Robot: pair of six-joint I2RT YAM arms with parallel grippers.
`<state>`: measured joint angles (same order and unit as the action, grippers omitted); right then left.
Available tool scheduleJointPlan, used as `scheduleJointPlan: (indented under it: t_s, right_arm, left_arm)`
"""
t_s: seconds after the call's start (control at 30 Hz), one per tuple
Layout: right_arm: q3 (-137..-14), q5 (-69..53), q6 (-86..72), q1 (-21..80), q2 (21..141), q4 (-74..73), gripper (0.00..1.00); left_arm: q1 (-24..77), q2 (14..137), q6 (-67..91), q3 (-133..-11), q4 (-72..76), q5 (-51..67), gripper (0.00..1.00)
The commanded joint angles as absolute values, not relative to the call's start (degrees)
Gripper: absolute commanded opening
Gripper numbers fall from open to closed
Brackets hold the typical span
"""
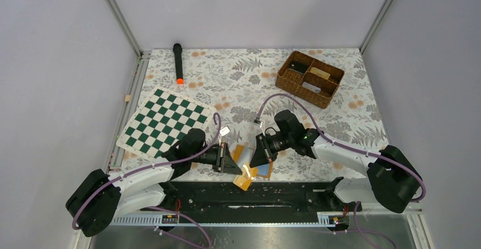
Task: Take the credit cards out of the card holder
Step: Place the credit card in the storage box.
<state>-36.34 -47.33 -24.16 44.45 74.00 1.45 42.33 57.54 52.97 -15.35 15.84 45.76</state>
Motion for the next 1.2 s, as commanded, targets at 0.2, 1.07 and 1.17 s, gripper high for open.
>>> scheduleJointPlan:
  t_s: [0.2, 1.07, 1.17]
  right_arm:
    - [-33.8, -48.27, -32.93, 42.62, 71.26, 11.46, 0.0]
    - [-52.78, -26.91, -34.53, -0.36, 68.24, 0.33, 0.0]
    - [-58.35, -25.39, -34.11, -5.19, 73.9, 0.35, 0.0]
  left_arm:
    - [42.32, 56.08, 49.52, -20.57, 11.29, 42.39, 0.54]
    - [41.24, 52.07, 18.79, -50.91, -39.68, 13.31, 0.99]
    - [41.28, 54.22, 18.21, -51.3, -41.97, 10.52, 0.99]
